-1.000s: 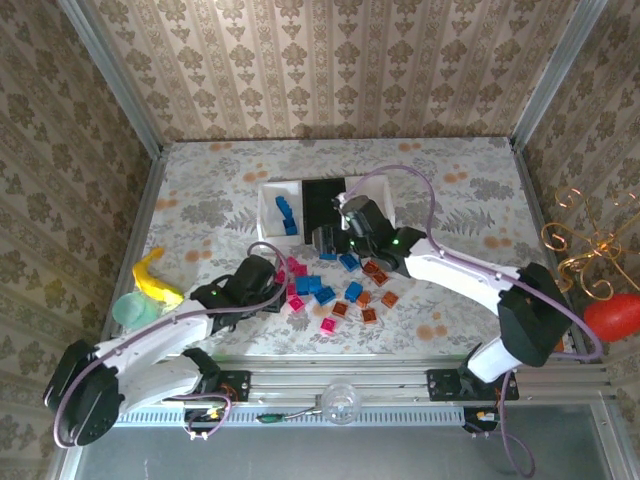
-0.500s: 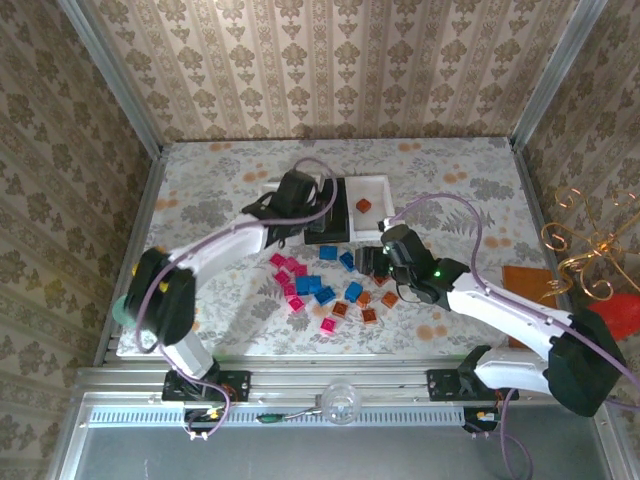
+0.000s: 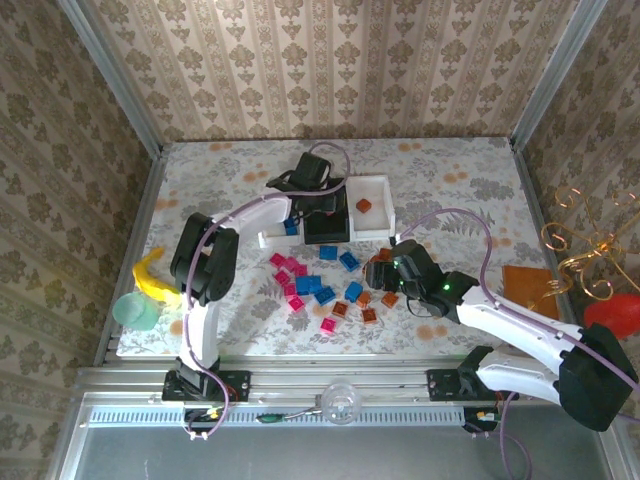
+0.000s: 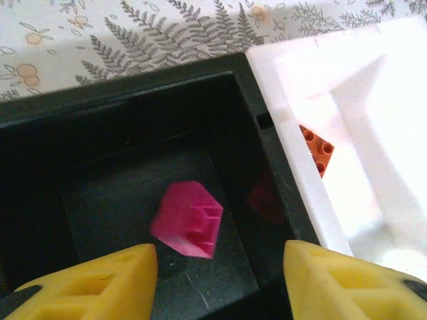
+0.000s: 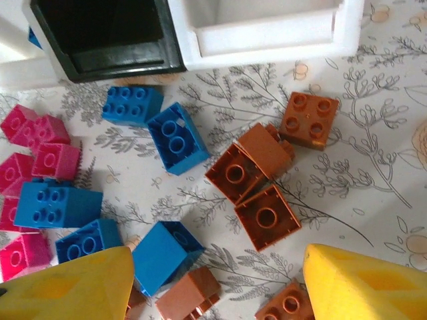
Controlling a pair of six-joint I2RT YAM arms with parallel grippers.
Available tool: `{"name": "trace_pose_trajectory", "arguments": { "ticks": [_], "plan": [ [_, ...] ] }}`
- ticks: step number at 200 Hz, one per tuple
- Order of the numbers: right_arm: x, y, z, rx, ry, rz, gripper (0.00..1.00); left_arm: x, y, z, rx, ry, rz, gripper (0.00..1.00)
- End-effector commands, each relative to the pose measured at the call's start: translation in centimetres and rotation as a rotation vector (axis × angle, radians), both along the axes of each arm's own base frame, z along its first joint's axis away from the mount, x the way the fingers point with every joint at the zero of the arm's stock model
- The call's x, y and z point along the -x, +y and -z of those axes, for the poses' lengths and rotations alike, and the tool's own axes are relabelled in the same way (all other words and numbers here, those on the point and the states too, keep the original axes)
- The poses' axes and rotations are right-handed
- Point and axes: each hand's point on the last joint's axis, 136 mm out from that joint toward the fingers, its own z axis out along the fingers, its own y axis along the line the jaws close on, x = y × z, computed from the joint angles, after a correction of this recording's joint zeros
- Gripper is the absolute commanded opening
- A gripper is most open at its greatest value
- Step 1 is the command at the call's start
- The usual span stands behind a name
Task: Sort the legos into containers by color
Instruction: Place the lego in the container, then pick up the lego from the bottom-center of the table.
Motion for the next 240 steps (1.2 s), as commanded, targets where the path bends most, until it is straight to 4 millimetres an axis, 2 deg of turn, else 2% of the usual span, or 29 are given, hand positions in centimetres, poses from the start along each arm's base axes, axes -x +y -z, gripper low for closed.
{"name": "trace_pose_trajectory", "arguments": {
  "ticks": [1,26,40,62,72,78,100,123,149,158,205,240],
  "plan": [
    [0.7,-1.1,1.5,0.021,0.047,0.048,0.70,0.1,-0.8,-4.1,0.077,-0.047,0.019,0.61],
    [1.1,-1.9,2.8,0.059,0.093,0.081,0.70,2.4,-1.3,-8.0,0.151,-0.108,0.059,0.73],
    [1.3,-2.5,3.8,0.095,0.127,0.108,0.70,4.4,-1.4,-9.8,0.191,-0.138,0.082,0.78],
    [1.7,-3.5,5.4,0.151,0.186,0.164,0.70,7.7,-0.8,-11.4,0.228,-0.176,0.101,0.85],
    [1.7,-3.5,6.1,0.154,0.210,0.181,0.70,9.2,0.0,-11.5,0.235,-0.188,0.096,0.89],
    [1.8,-3.5,6.5,0.154,0.225,0.191,0.70,10.1,0.5,-11.7,0.244,-0.197,0.090,0.99],
    [1.9,-3.5,7.9,0.152,0.260,0.229,0.70,12.8,2.9,-11.7,0.273,-0.225,0.054,1.00],
    [1.7,-3.3,8.8,0.153,0.272,0.240,0.68,15.3,5.5,-10.8,0.277,-0.233,0.021,1.00],
    [1.5,-3.0,8.9,0.158,0.284,0.235,0.67,17.7,7.7,-8.8,0.256,-0.207,0.000,1.00],
    [1.8,-3.3,9.6,0.188,0.309,0.239,0.66,18.4,8.2,-8.0,0.248,-0.192,-0.003,1.00],
    [3.5,-3.9,10.7,0.252,0.364,0.227,0.62,20.7,11.3,-5.5,0.203,-0.171,-0.048,1.00],
    [3.9,-3.8,10.4,0.262,0.362,0.199,0.51,21.4,12.3,-4.3,0.172,-0.153,-0.059,1.00]
  ]
}}
